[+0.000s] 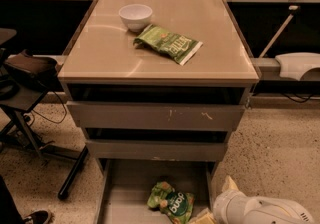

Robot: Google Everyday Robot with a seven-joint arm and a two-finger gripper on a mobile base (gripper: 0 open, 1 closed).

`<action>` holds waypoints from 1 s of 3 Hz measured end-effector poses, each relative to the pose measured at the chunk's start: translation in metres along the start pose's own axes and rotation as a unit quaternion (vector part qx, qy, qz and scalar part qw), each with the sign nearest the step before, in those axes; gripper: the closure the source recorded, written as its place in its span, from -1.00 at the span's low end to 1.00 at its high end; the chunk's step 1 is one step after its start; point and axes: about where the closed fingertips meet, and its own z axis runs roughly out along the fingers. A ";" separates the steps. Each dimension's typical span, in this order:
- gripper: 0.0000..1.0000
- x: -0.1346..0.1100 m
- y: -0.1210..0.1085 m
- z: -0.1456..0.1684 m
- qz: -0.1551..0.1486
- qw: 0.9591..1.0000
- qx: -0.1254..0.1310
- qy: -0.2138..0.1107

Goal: Pick green rice chip bag from bottom drawer and place on counter

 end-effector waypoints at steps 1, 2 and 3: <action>-1.00 -0.001 -0.001 0.033 -0.009 1.000 -0.008 -0.013; -1.00 0.035 0.008 0.083 -0.033 0.999 -0.015 0.021; -1.00 0.036 0.030 0.141 -0.094 0.994 -0.018 0.049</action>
Offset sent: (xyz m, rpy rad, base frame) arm 0.0548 0.0886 -0.2447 -0.1401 -0.0583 -0.0064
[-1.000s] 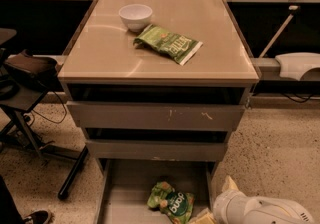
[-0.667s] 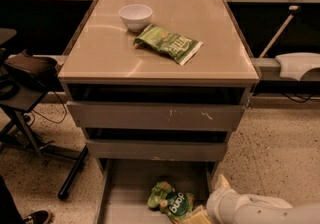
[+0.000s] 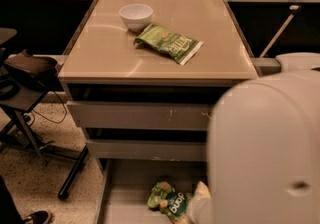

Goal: Pick green rice chip bag from bottom drawer and place on counter

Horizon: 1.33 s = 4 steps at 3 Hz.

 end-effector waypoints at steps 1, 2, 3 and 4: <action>-1.00 0.013 0.005 0.019 0.001 1.000 0.010 0.023; -1.00 0.014 0.005 0.019 0.003 1.000 0.011 0.023; -1.00 0.016 0.004 0.031 0.004 1.000 -0.005 0.013; -1.00 0.053 0.014 0.064 0.040 0.997 -0.057 0.019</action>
Offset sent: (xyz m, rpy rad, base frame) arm -0.0025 -0.0004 -0.0232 -0.0460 0.0104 -0.0097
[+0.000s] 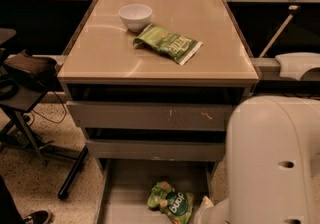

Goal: Pick green rice chip bag from bottom drawer and place on counter

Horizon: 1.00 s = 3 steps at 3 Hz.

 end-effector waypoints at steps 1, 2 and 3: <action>-1.00 -0.015 0.041 0.042 0.003 0.995 -0.084 -0.048; -1.00 -0.041 0.054 0.053 -0.003 0.990 -0.111 -0.087; -1.00 -0.047 0.050 0.056 -0.007 0.987 -0.118 -0.105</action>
Offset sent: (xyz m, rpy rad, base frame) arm -0.0108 0.0346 -0.0288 0.1330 0.0564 0.0396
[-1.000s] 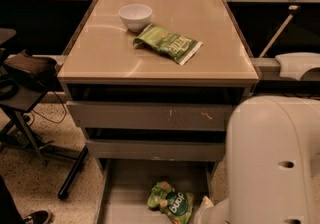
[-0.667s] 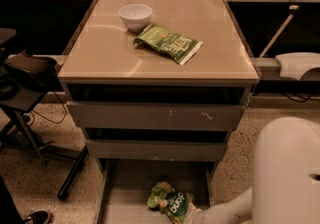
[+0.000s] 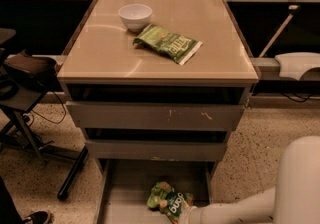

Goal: Pick green rice chip bag from bottom drawer and place on counter

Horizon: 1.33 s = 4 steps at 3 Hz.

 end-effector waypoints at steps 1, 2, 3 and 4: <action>-1.00 -0.010 0.008 0.028 -0.042 0.997 -0.032 -0.055; -1.00 -0.038 -0.002 0.048 -0.094 0.985 -0.033 -0.138; -1.00 -0.051 -0.016 0.049 -0.092 0.979 -0.023 -0.179; -1.00 -0.056 -0.022 0.050 -0.096 0.978 -0.014 -0.186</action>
Offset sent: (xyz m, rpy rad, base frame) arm 0.1207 0.0673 0.0117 0.8917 -0.2571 0.2016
